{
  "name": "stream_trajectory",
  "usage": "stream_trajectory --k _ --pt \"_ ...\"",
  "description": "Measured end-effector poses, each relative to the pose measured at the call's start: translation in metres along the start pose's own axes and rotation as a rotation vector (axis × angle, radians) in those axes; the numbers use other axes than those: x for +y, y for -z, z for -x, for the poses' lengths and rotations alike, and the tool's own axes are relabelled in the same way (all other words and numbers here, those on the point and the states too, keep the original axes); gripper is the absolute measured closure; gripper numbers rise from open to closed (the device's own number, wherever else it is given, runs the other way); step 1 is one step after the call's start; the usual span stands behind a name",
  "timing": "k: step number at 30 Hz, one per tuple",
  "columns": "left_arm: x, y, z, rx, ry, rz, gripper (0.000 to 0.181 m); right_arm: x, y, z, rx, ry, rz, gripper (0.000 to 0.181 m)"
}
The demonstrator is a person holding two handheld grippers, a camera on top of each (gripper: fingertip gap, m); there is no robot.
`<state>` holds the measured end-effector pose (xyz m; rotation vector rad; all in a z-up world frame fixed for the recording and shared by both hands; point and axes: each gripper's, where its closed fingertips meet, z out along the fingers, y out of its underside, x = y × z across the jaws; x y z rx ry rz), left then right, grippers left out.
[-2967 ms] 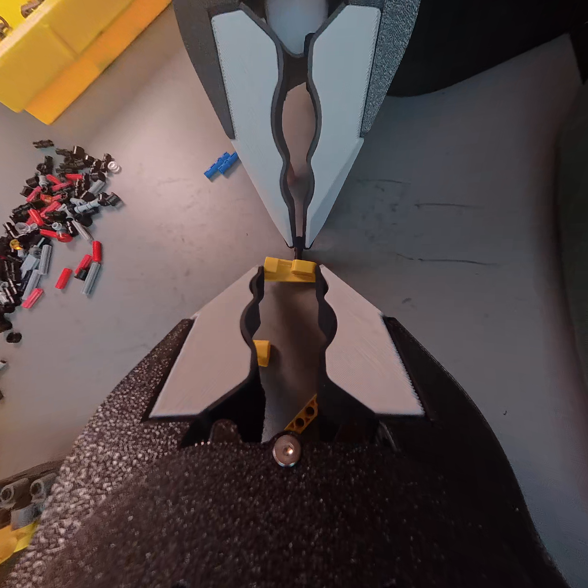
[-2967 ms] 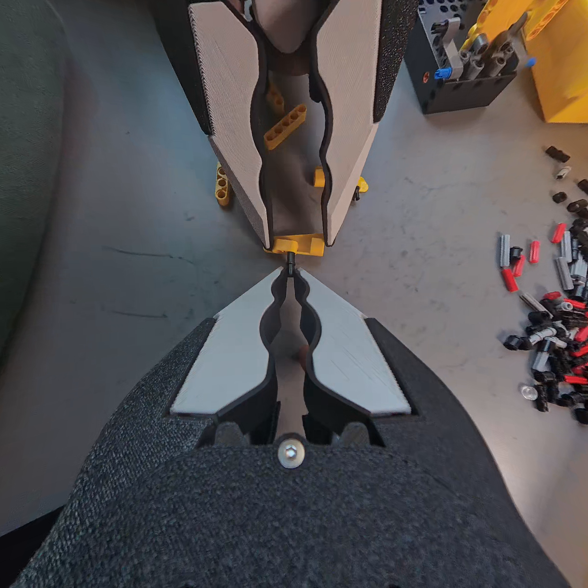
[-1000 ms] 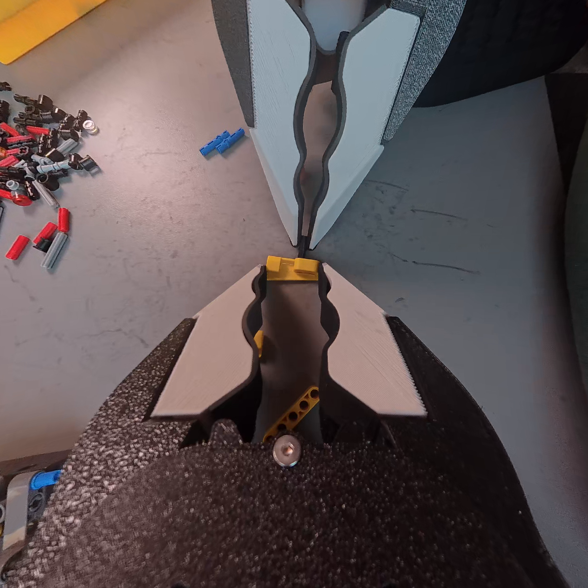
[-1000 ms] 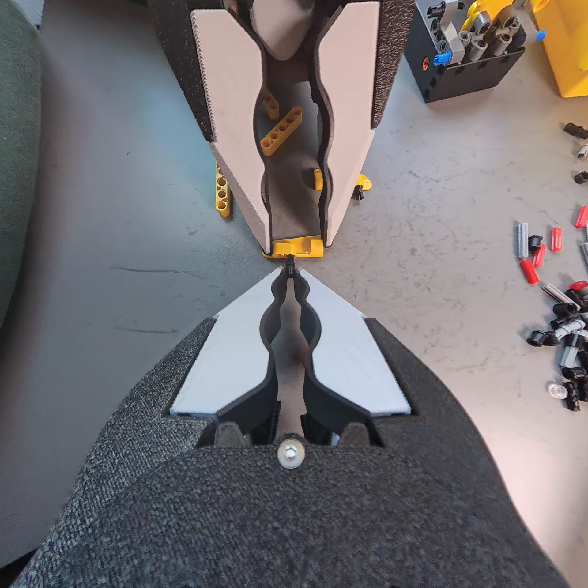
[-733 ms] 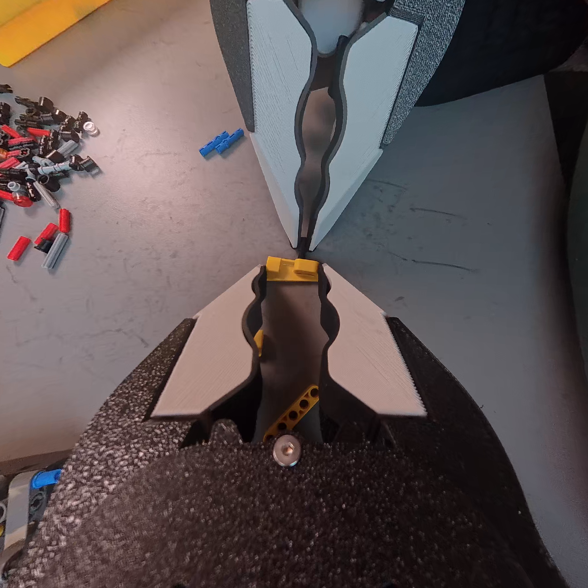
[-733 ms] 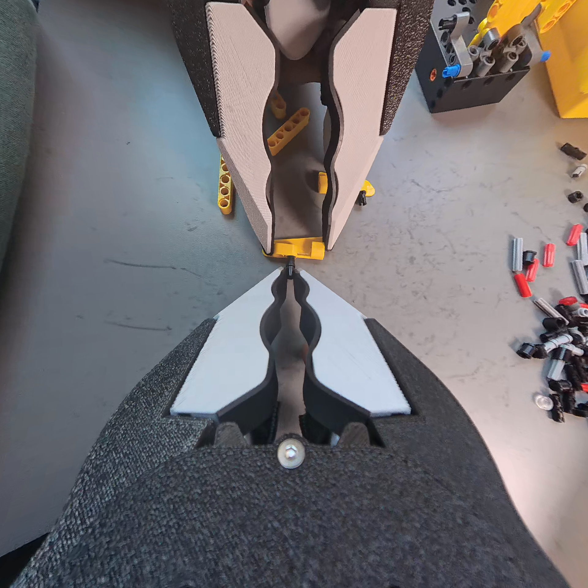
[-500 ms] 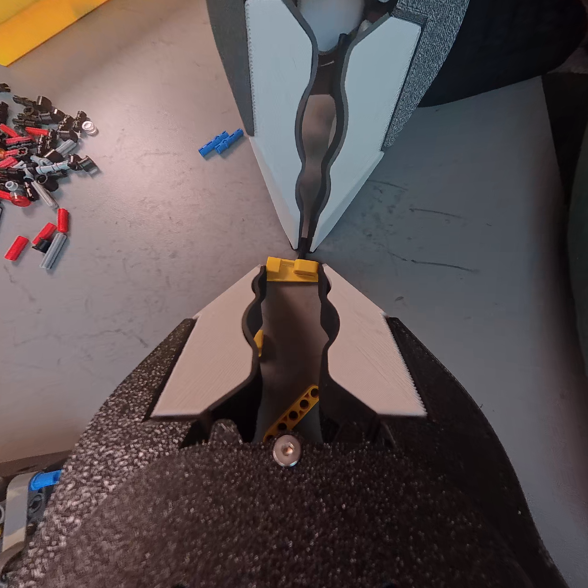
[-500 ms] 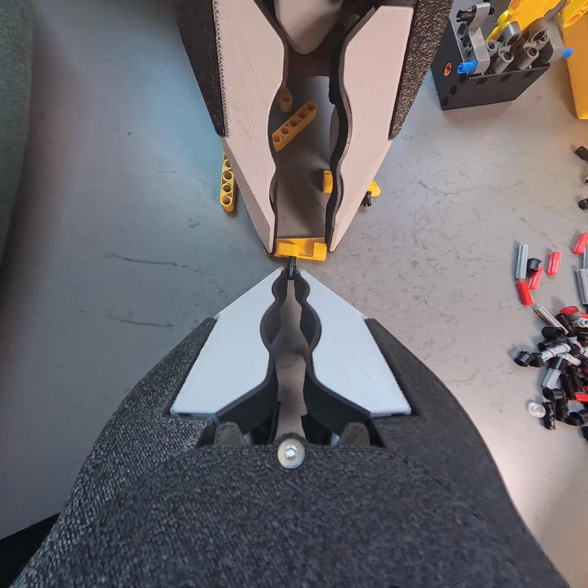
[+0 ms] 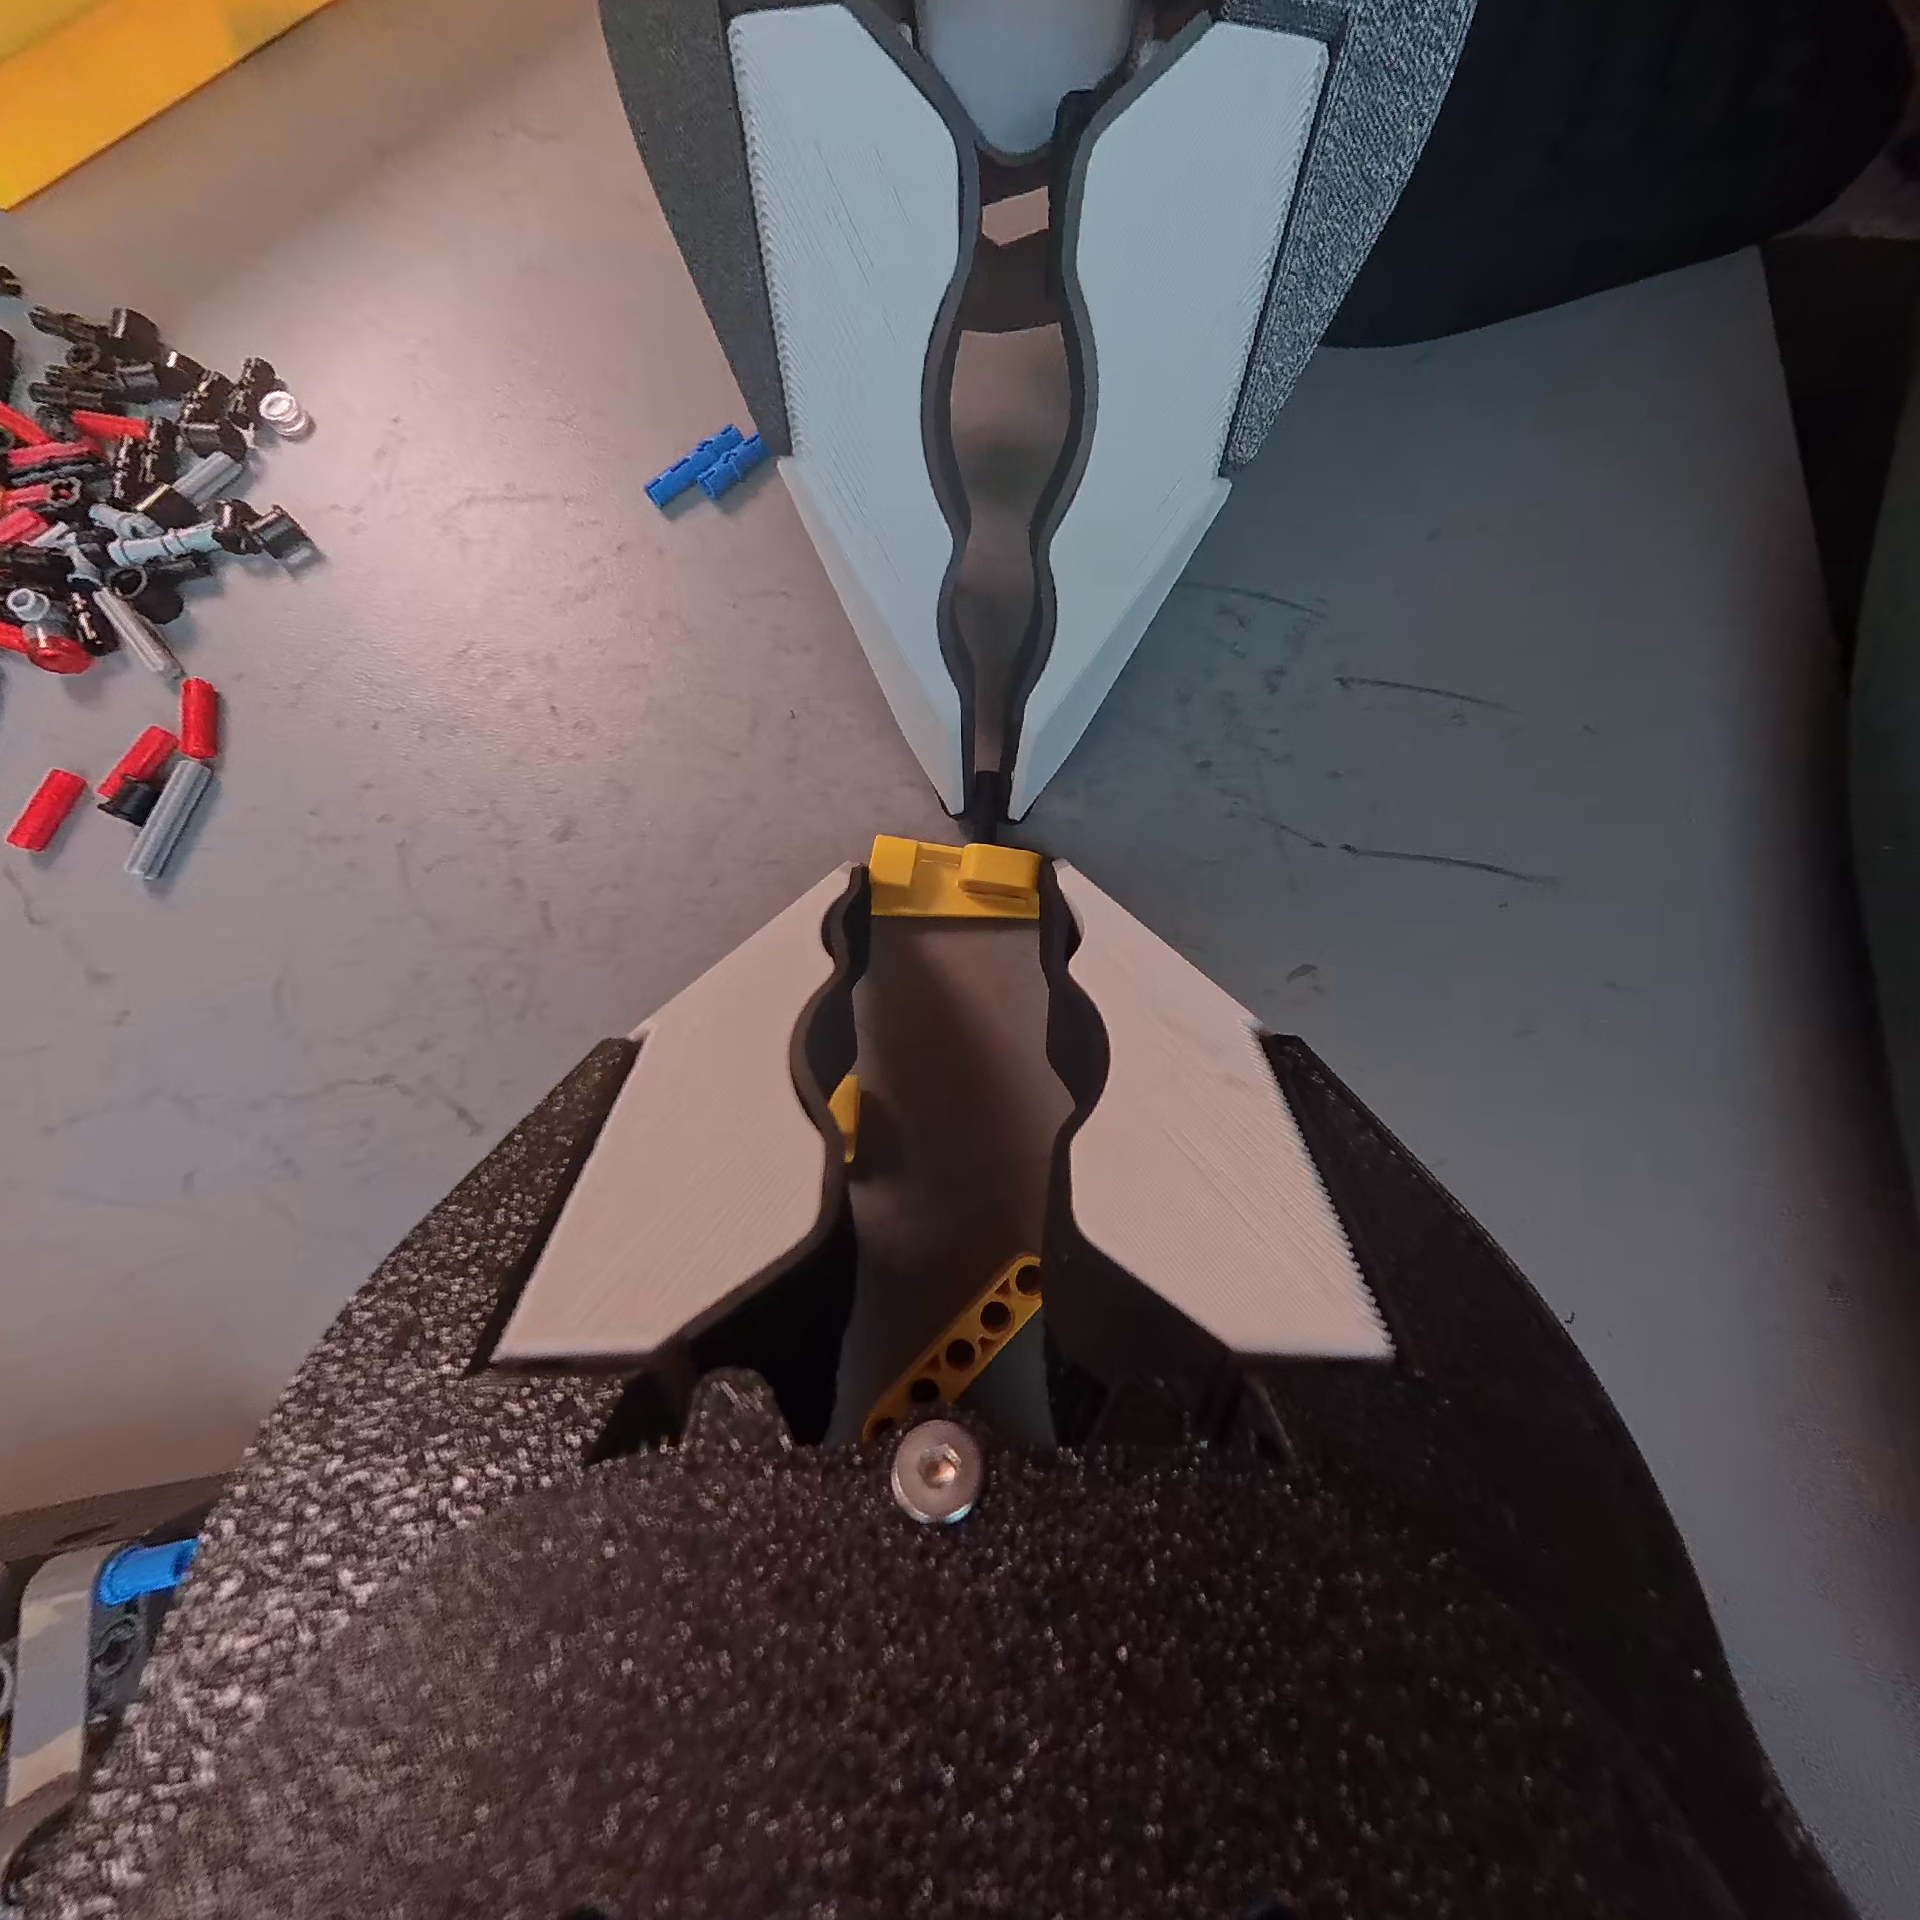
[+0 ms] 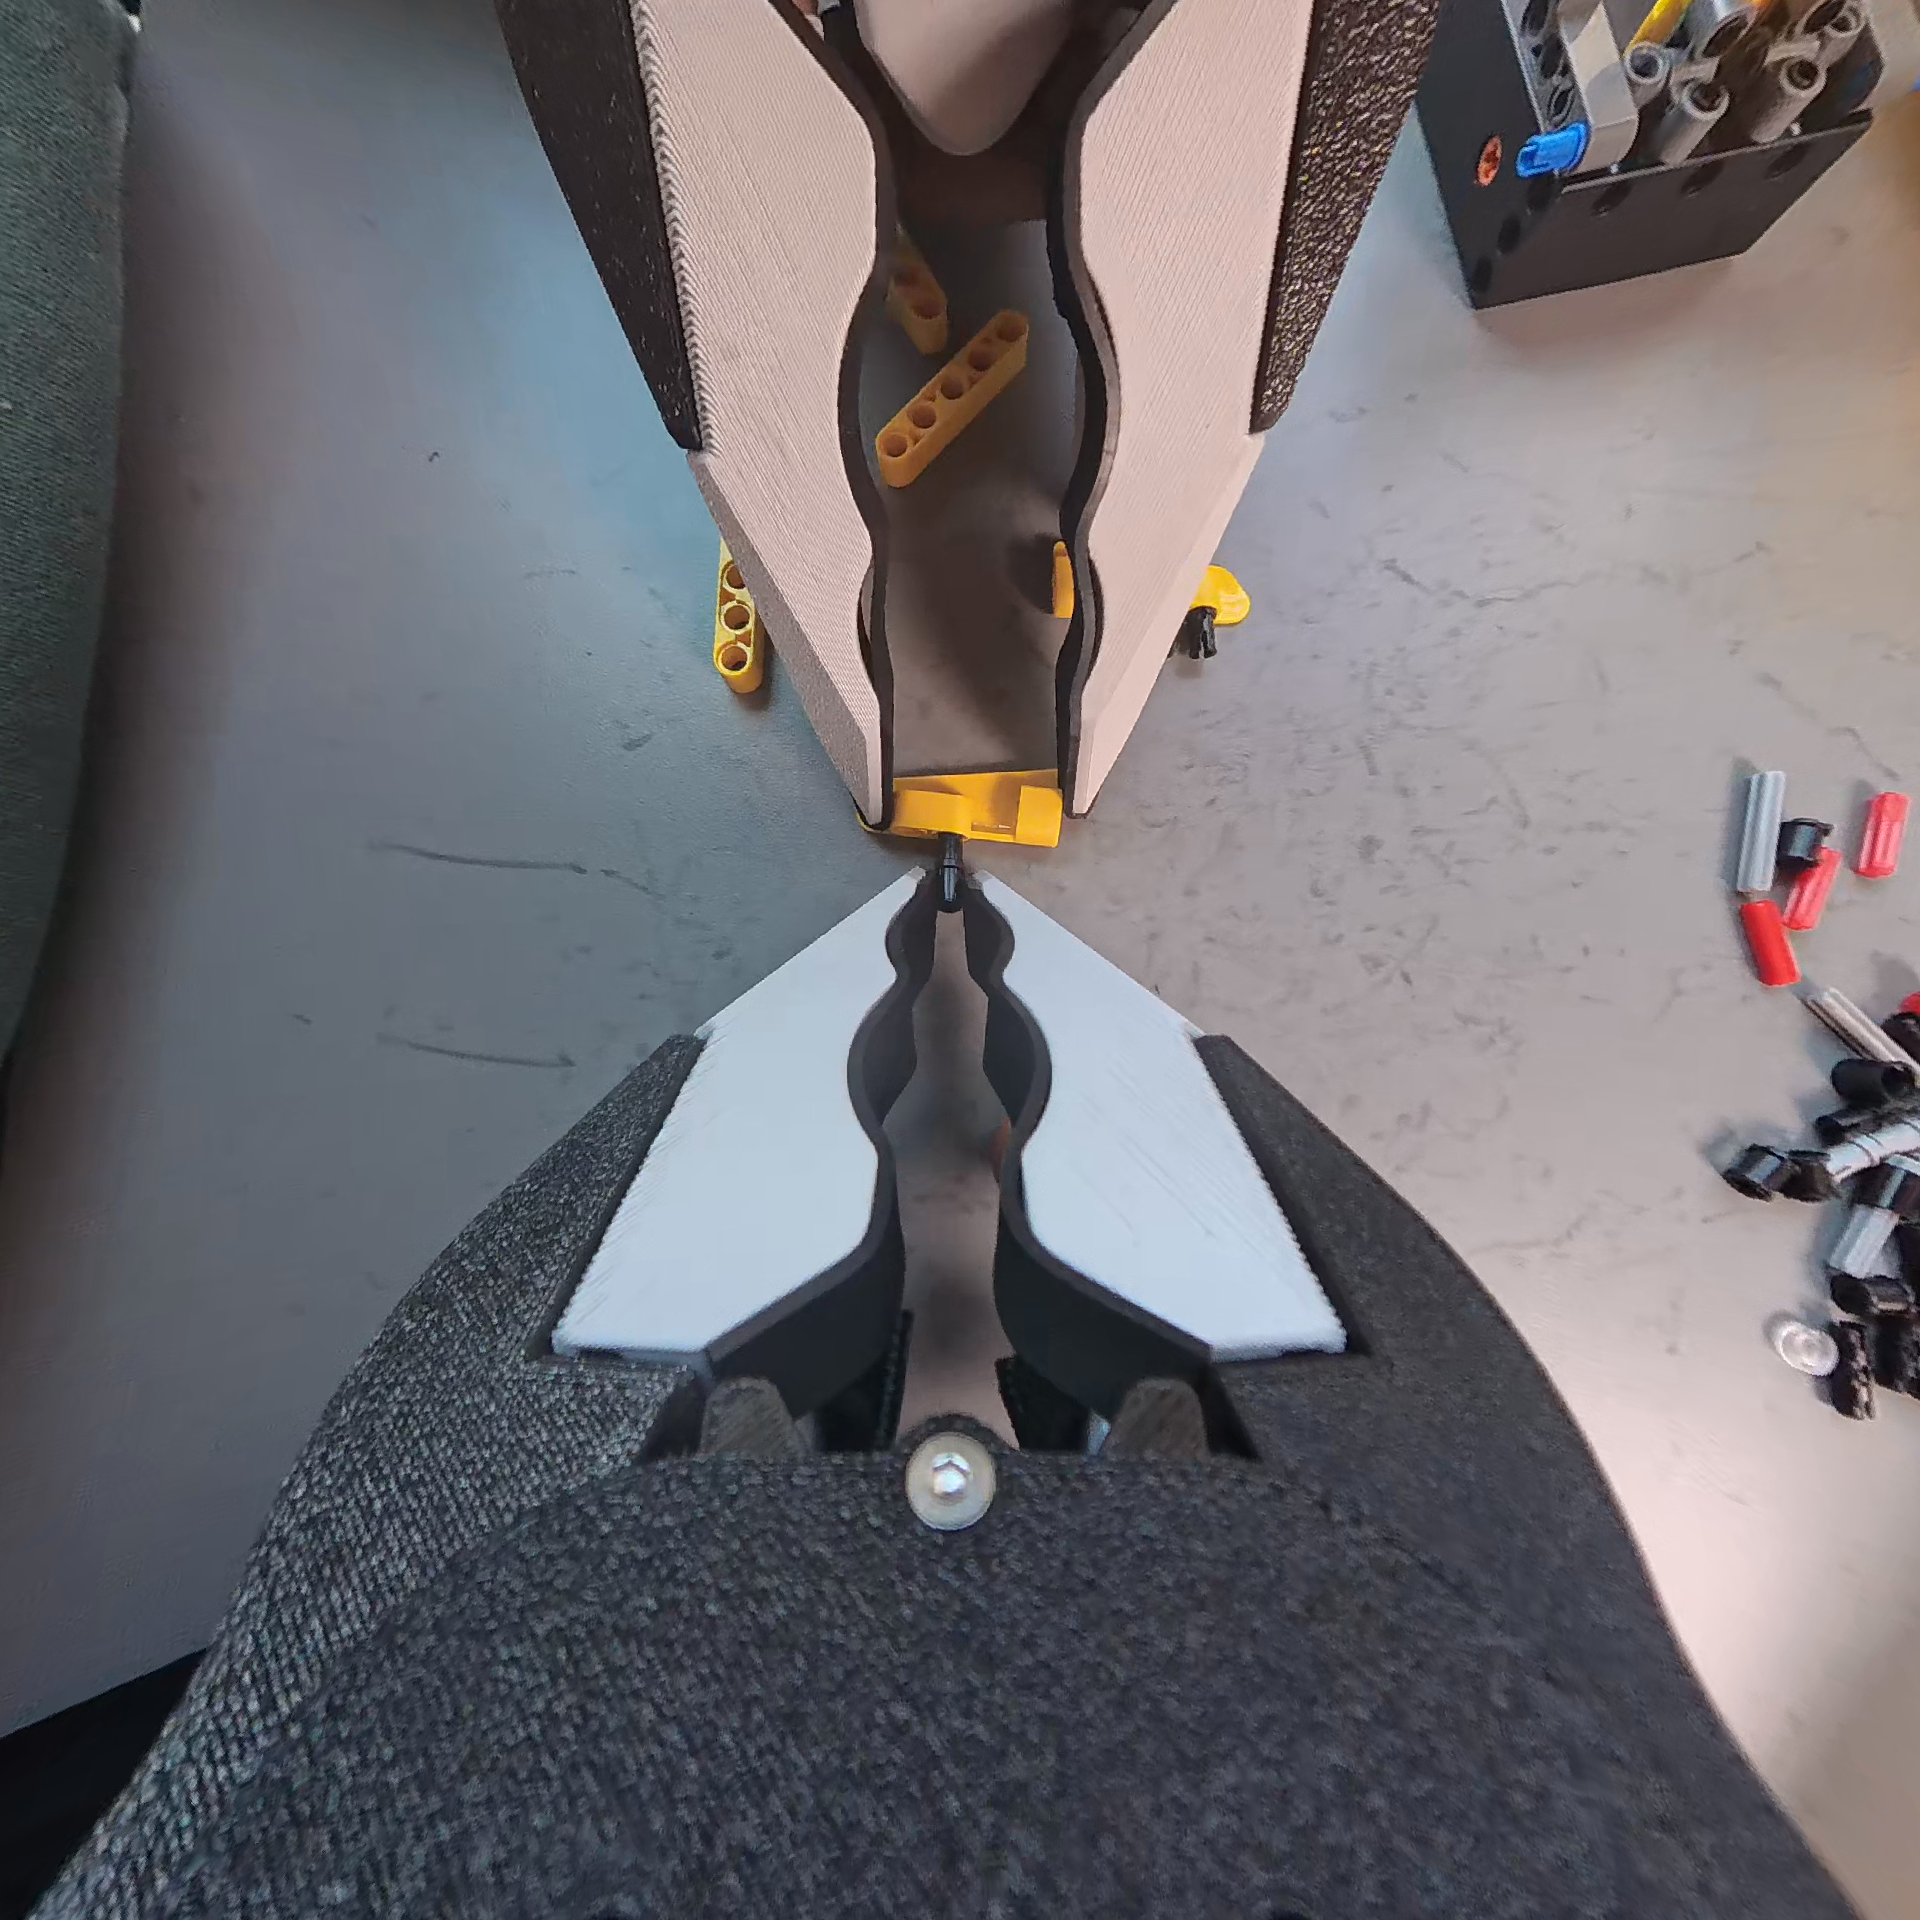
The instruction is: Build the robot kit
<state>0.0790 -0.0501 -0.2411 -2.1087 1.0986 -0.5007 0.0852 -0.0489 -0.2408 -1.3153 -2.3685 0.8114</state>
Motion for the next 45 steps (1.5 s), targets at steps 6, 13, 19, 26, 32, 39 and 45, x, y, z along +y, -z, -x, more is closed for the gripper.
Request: stream_trajectory --k 6,13,19,26,32,39,45 --pt "0.0001 0.0001 -0.0001 0.003 0.003 0.0 0.15 0.0006 0.0004 0.0013 -0.012 -0.026 0.008 0.173" --pt "0.0 0.0001 -0.0001 0.005 0.006 0.0 0.15 0.0038 0.0029 -0.0008 0.012 -0.023 0.017 0.167" --pt "0.0 0.0001 -0.0001 0.005 0.005 0.0 0.15 0.0054 0.004 -0.0012 0.019 -0.02 0.028 0.167" --pt "0.0001 0.0001 -0.0005 0.004 0.002 0.0 0.15 0.004 0.0026 0.0011 0.002 -0.011 0.036 0.172" --pt "0.0001 0.0 -0.0004 0.002 0.003 0.0 0.15 0.0031 0.0016 0.0023 -0.022 0.014 0.051 0.176" --pt "0.0003 0.0 -0.0011 0.003 -0.001 0.0 0.15 0.0024 0.0012 0.0023 -0.044 0.026 0.059 0.176" --pt "0.0005 0.0001 -0.0011 0.006 0.002 0.0 0.149 0.0031 0.0017 0.0025 -0.023 0.025 0.066 0.176"
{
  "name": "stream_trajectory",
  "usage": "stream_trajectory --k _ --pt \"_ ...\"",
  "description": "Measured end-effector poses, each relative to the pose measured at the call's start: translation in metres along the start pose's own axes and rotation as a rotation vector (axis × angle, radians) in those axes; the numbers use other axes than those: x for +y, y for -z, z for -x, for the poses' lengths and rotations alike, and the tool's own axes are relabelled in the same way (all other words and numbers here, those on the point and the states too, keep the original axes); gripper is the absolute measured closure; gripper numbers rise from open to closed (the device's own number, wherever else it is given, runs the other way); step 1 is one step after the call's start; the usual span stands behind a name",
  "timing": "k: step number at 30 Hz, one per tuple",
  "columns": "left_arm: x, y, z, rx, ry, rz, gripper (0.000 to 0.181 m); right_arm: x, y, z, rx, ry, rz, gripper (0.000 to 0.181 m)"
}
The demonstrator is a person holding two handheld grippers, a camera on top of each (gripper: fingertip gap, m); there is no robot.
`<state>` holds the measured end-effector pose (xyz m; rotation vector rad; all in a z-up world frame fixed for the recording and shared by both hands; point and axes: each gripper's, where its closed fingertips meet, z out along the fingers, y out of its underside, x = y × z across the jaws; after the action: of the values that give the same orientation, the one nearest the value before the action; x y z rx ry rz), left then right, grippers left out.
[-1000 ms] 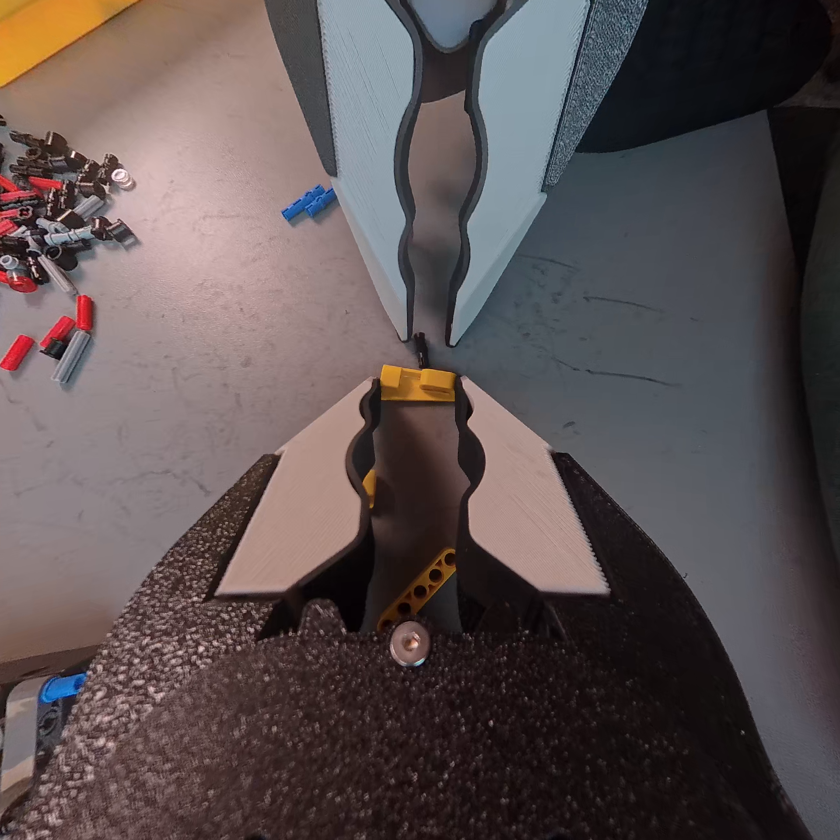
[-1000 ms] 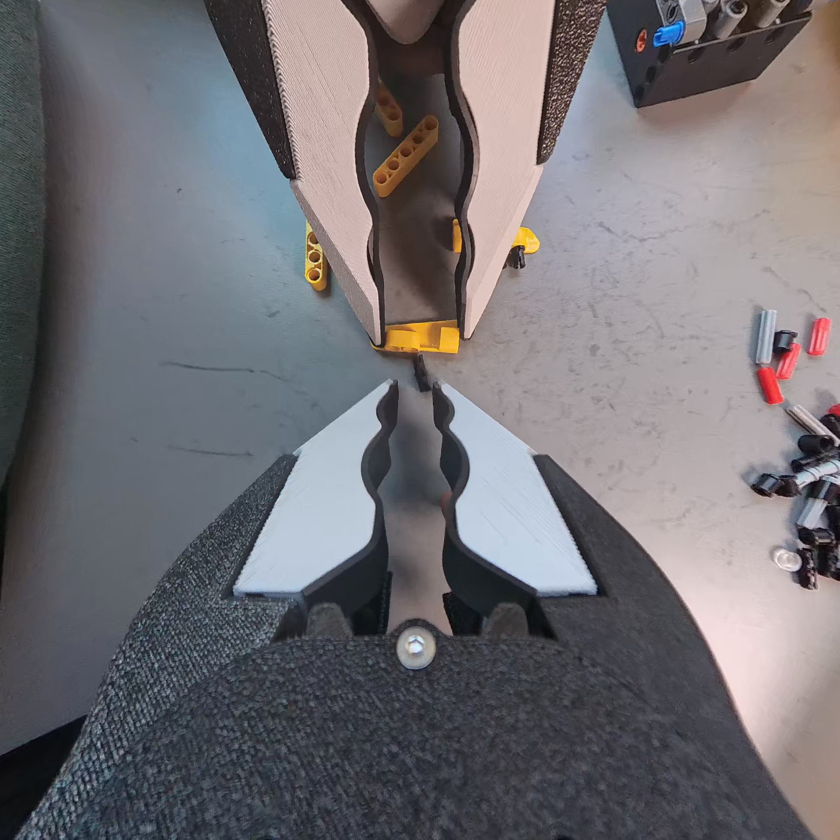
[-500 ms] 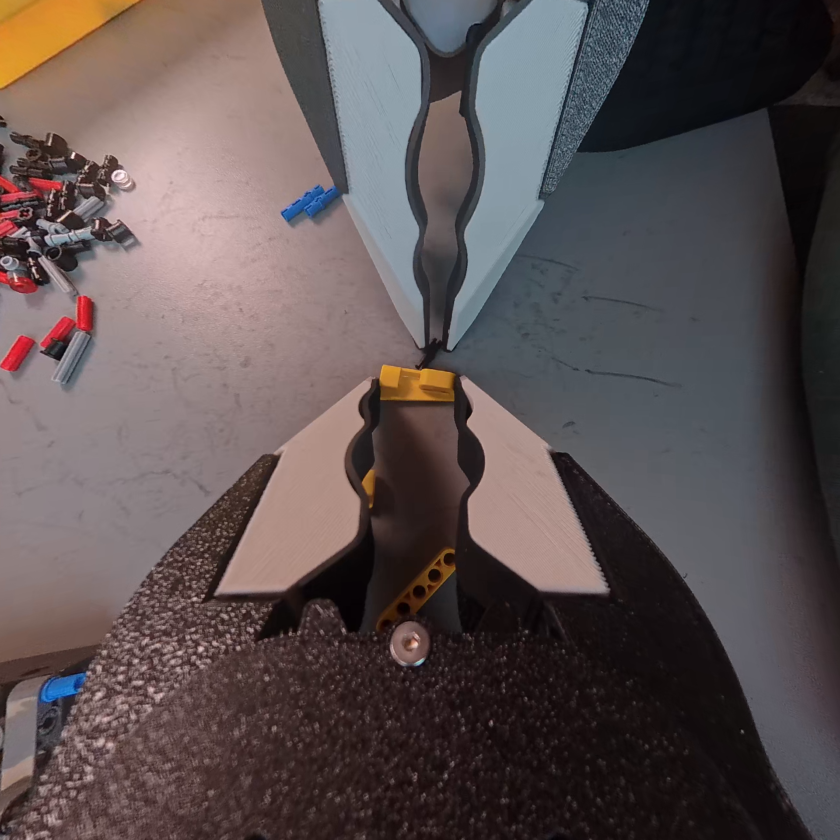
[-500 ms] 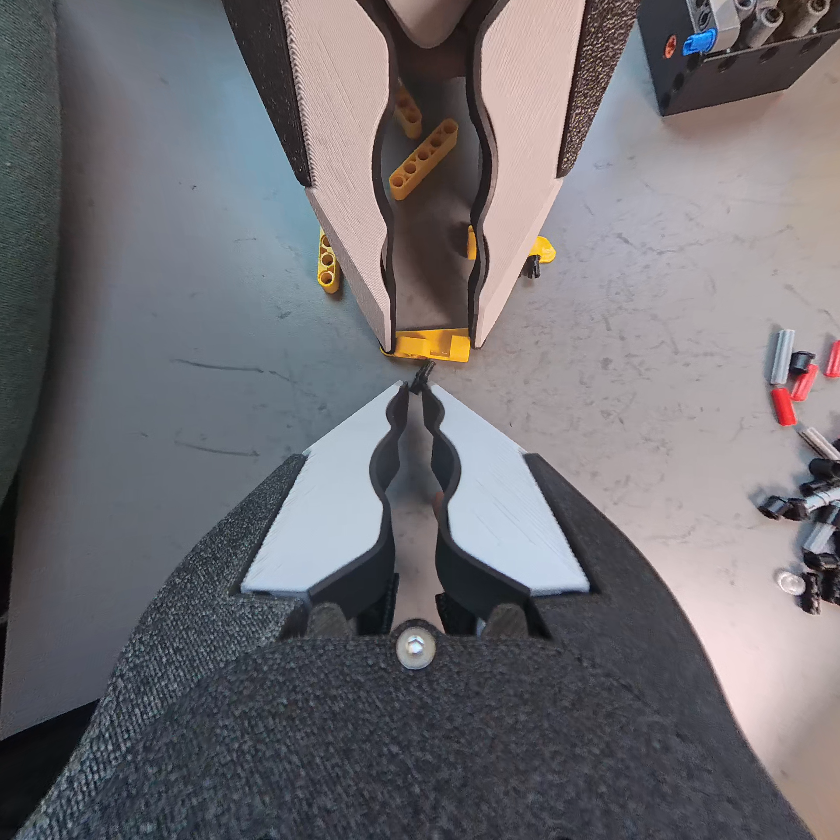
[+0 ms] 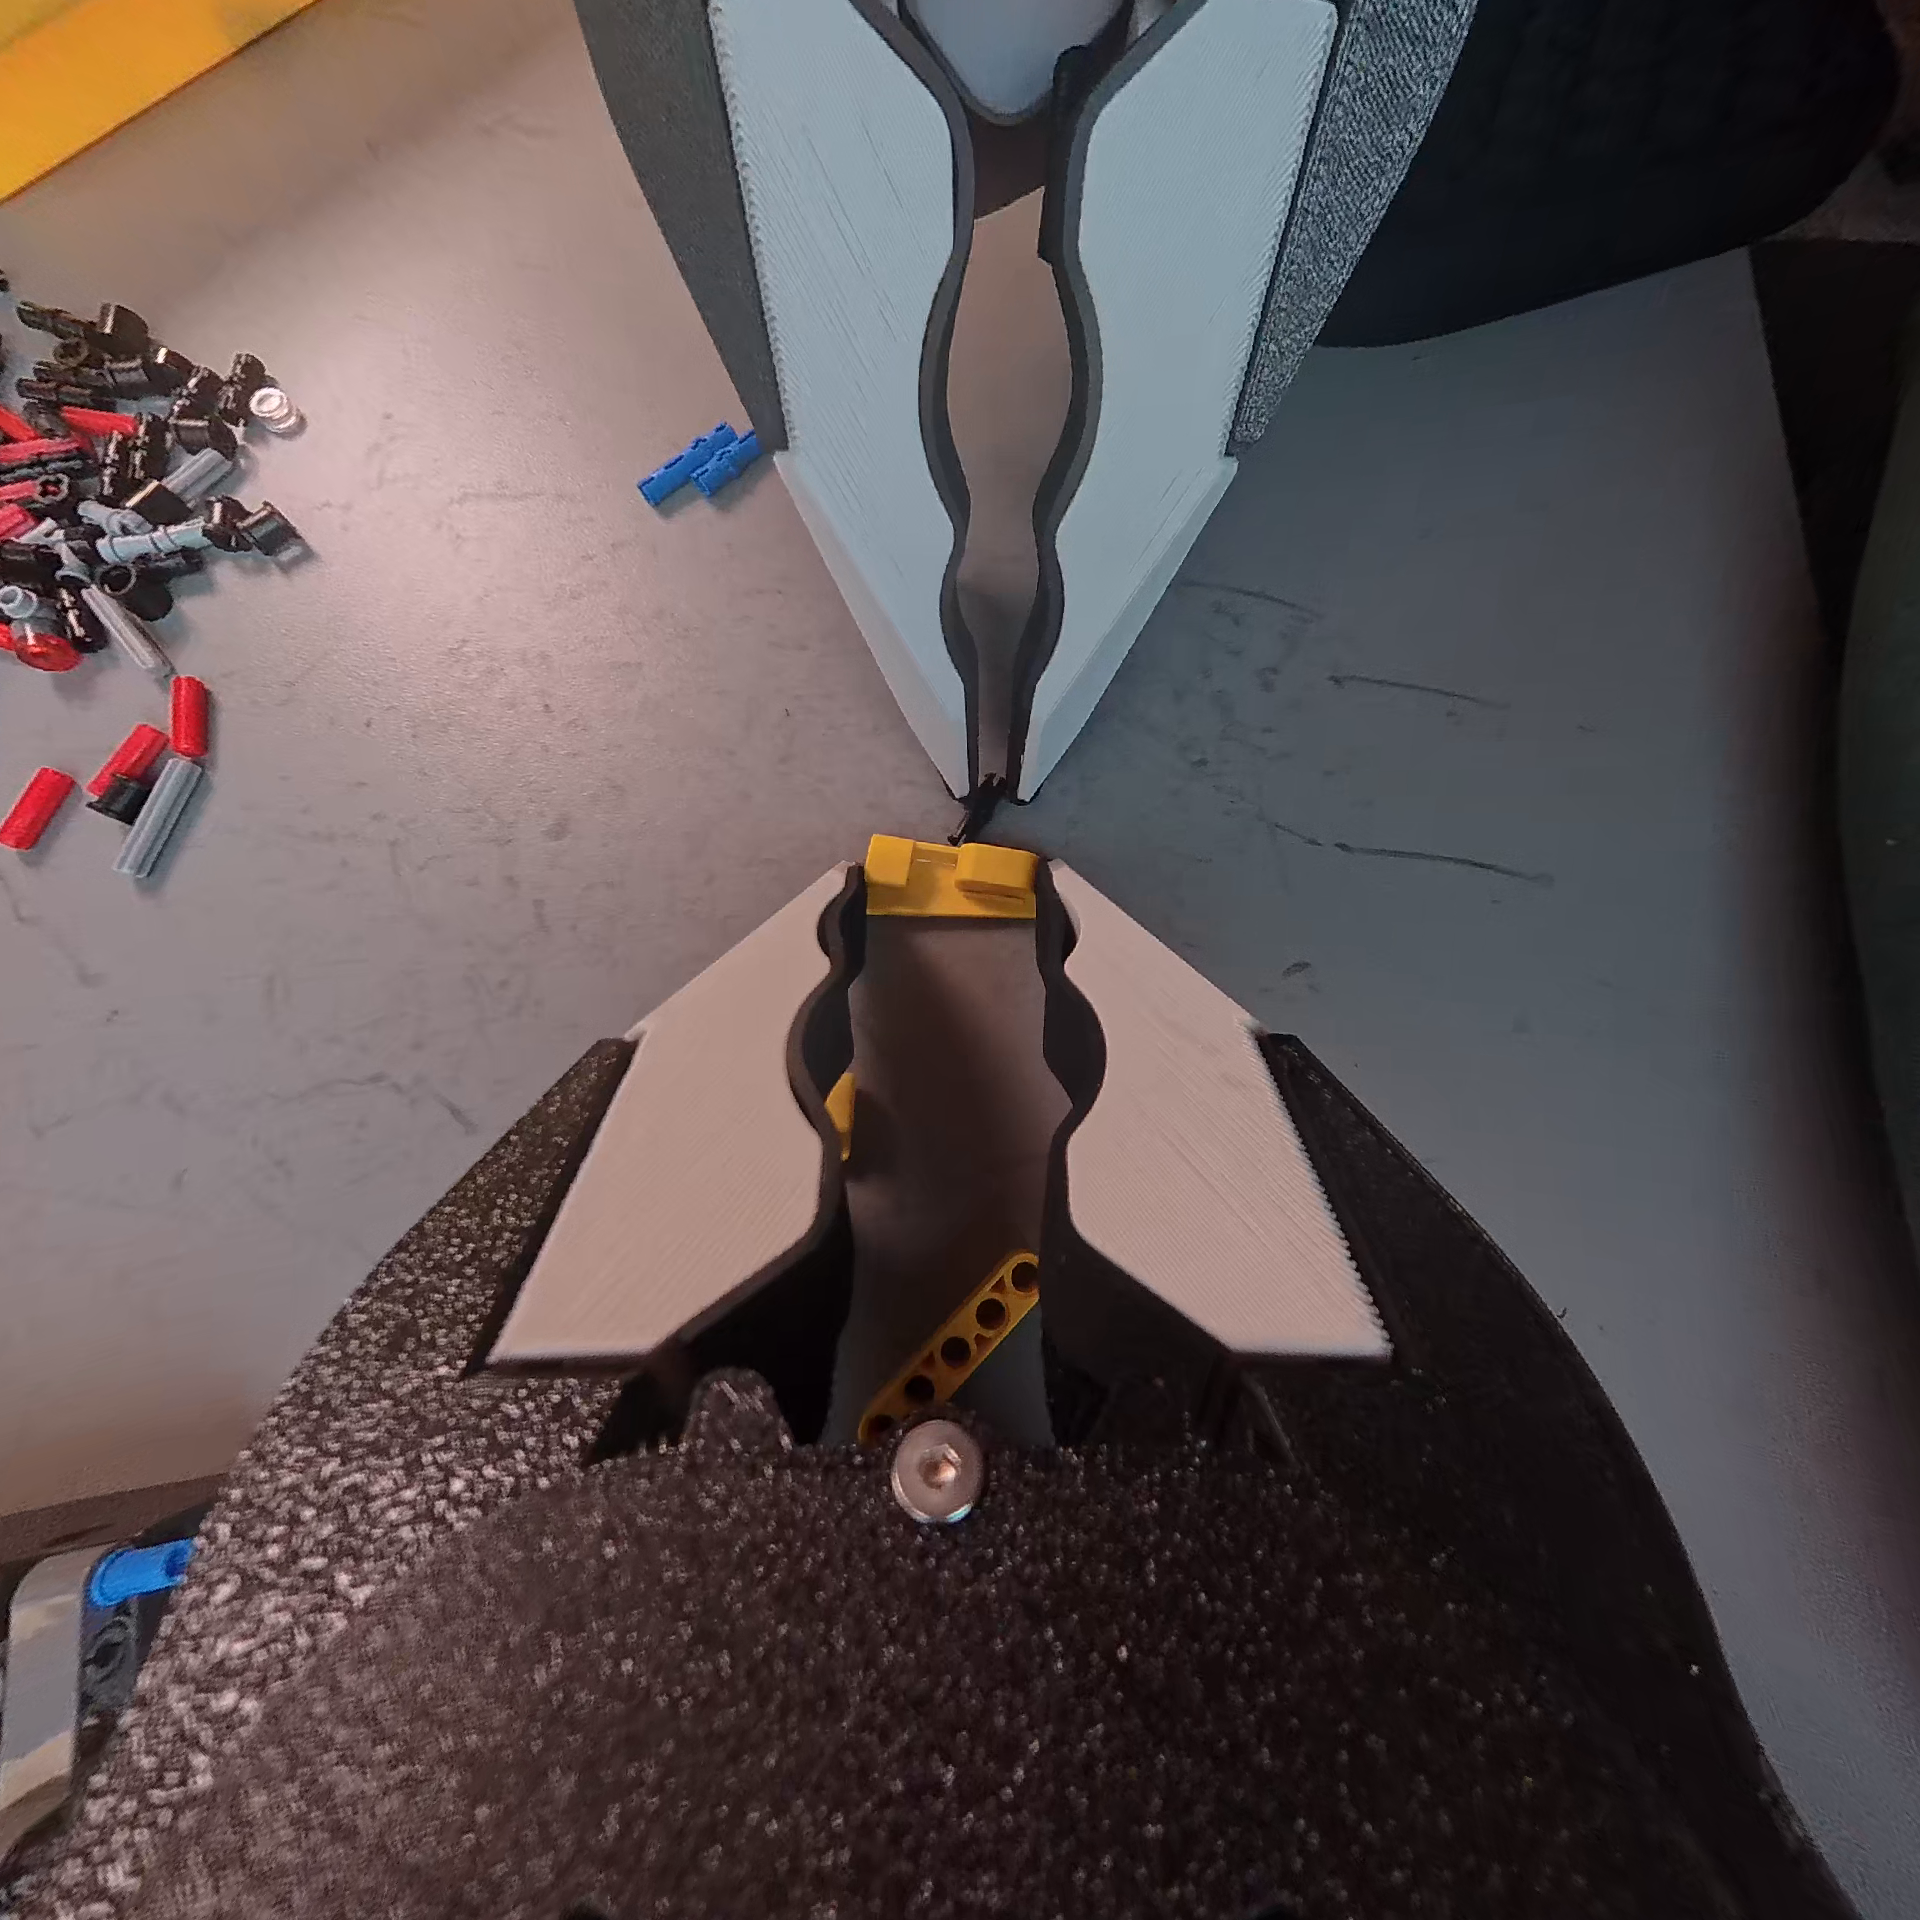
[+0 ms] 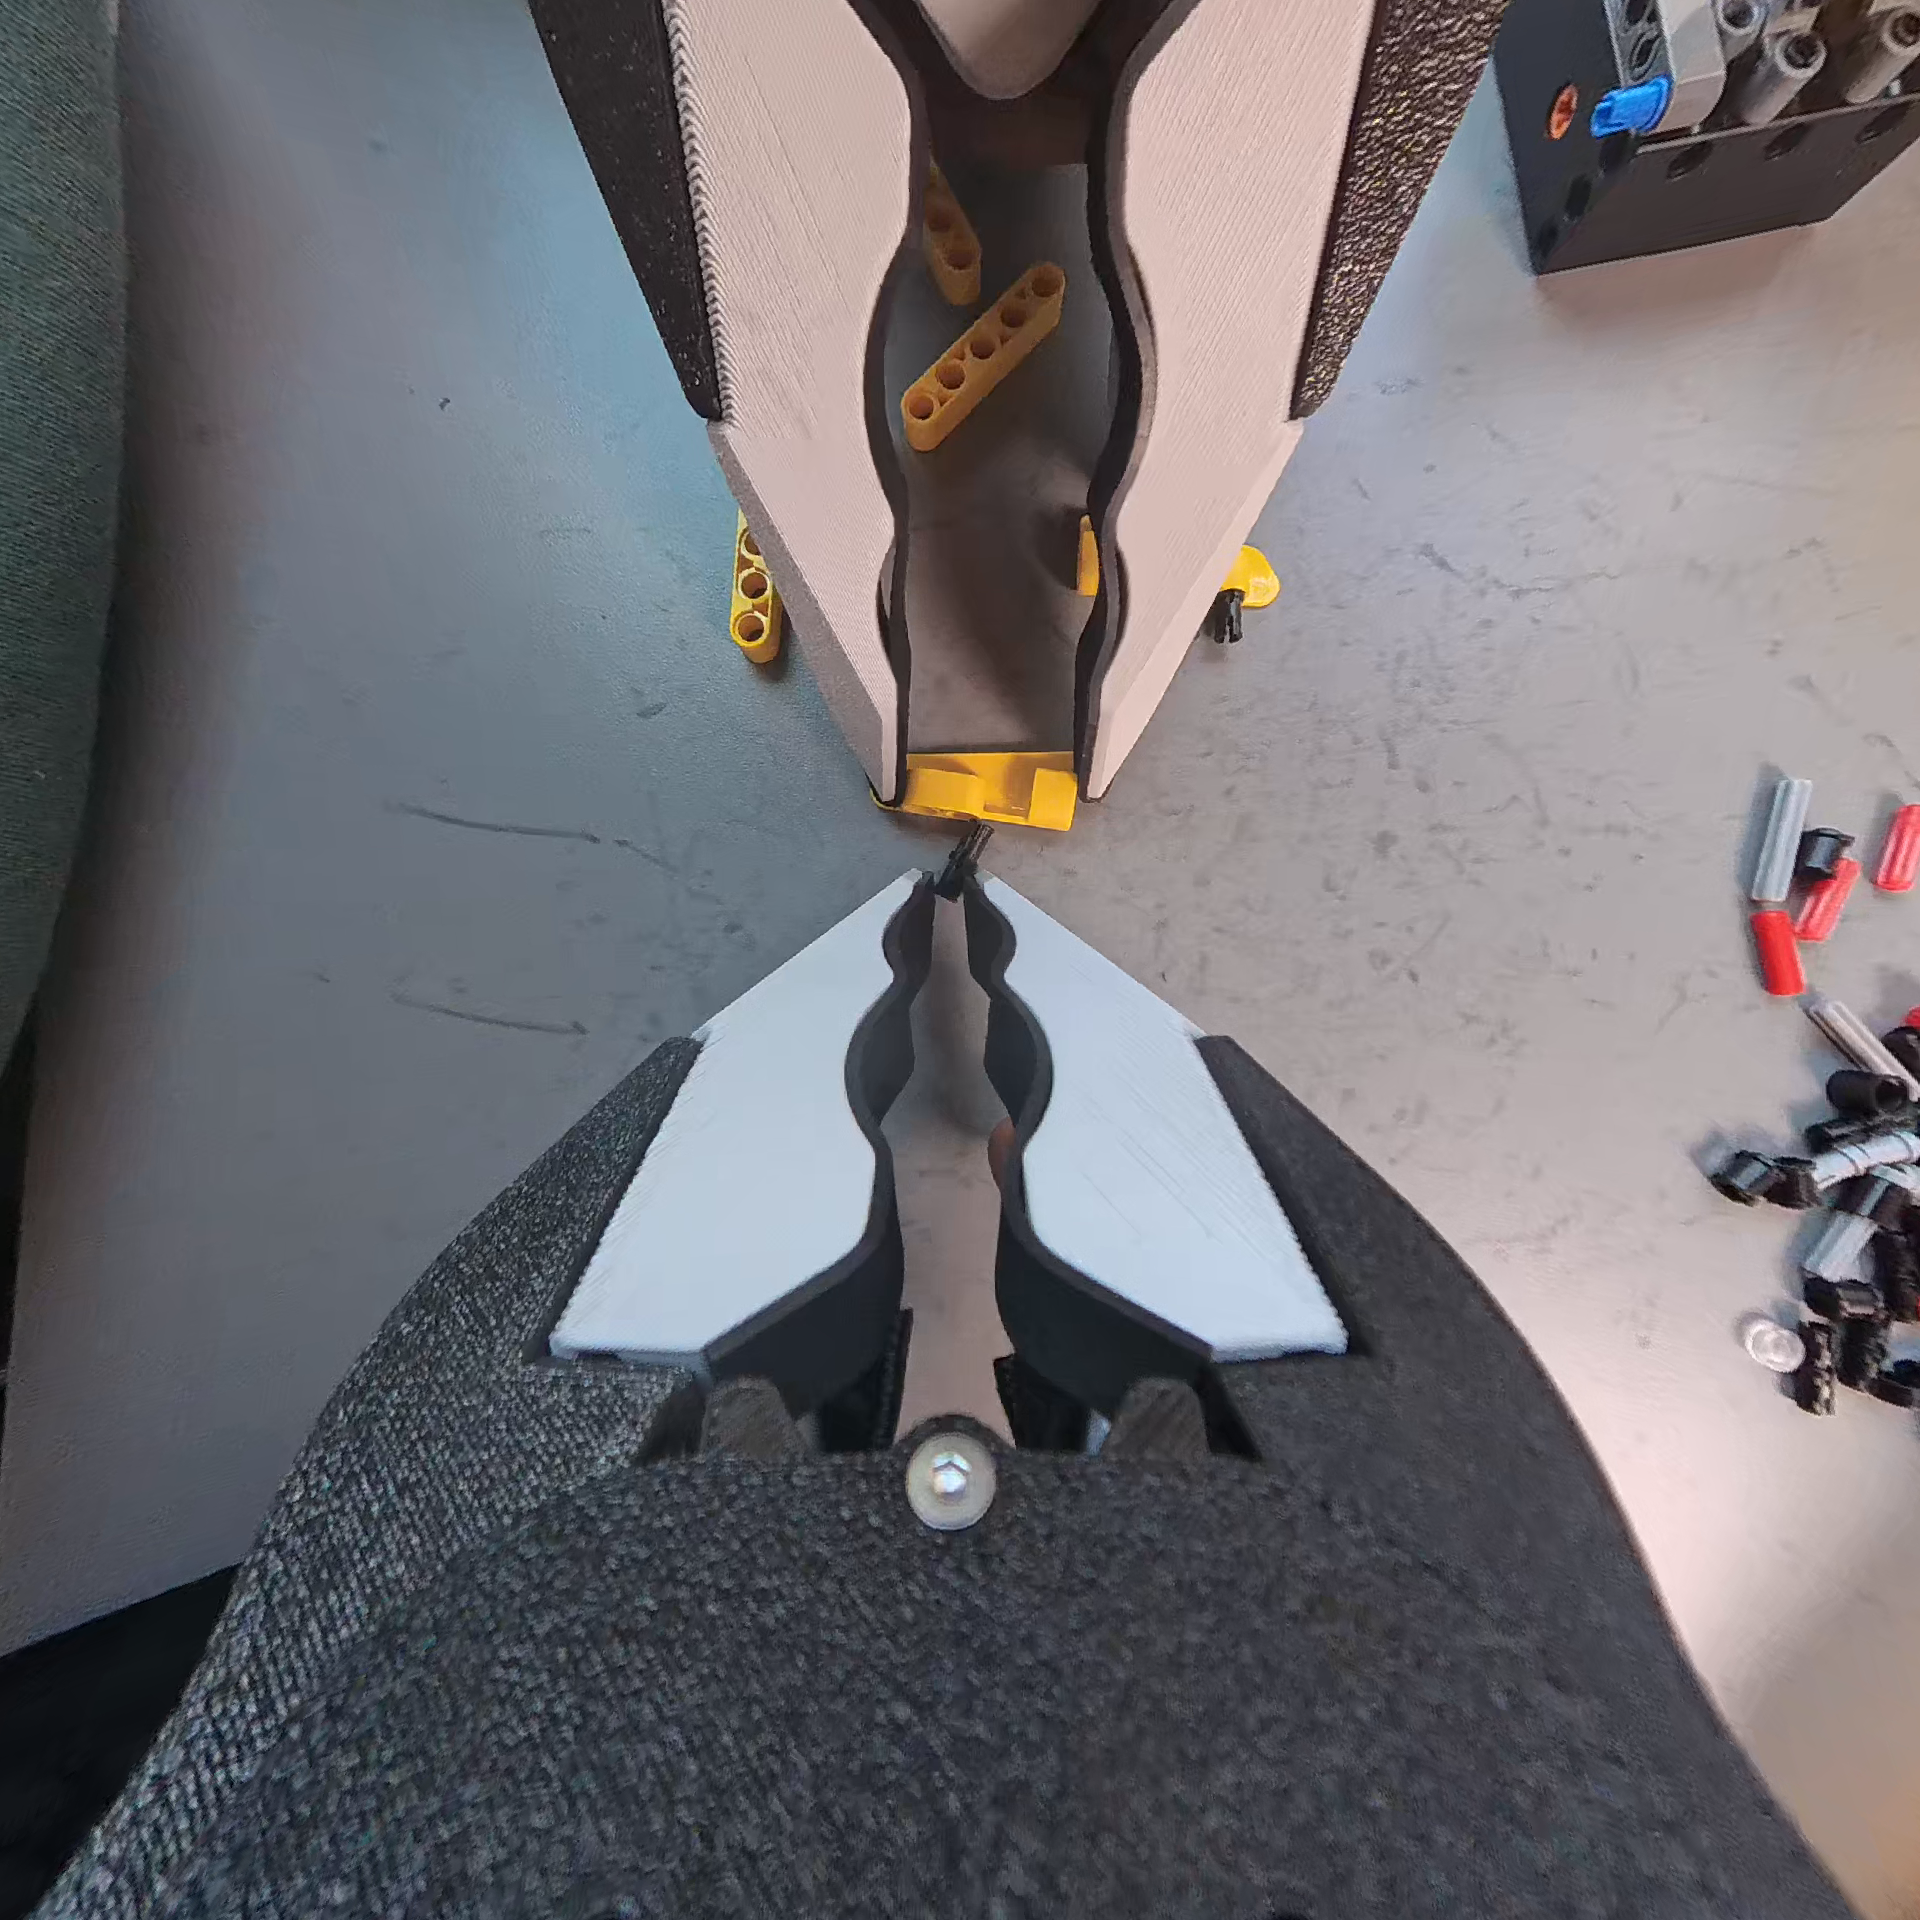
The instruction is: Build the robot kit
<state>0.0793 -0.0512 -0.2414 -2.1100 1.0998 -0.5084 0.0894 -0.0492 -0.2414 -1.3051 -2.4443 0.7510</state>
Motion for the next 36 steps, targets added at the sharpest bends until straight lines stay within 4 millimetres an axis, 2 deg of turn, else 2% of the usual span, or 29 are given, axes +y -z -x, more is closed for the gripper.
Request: stream_trajectory --k 5,18,21,26,31,36 --pt "0.0 0.0 0.0 0.001 0.003 0.0 0.15 0.002 0.003 0.0 0.012 -0.012 -0.002 0.169" --pt "0.0 0.0 0.0 0.002 0.007 0.0 0.149 0.008 0.008 -0.005 0.079 -0.027 0.049 0.172" --pt "0.0 0.0 0.001 0.002 0.008 0.0 0.149 0.007 0.012 0.0 0.058 -0.039 0.035 0.169" --pt "0.0 0.0 0.0 0.006 0.007 -0.001 0.149 0.004 0.005 0.001 0.054 -0.002 0.02 0.167" --pt "0.0 0.0 -0.001 0.009 0.005 -0.001 0.15 0.003 0.001 0.006 -0.016 -0.002 0.029 0.177" --pt "0.001 0.001 -0.001 0.014 0.007 -0.001 0.149 0.002 0.001 0.005 -0.037 -0.078 -0.011 0.178"
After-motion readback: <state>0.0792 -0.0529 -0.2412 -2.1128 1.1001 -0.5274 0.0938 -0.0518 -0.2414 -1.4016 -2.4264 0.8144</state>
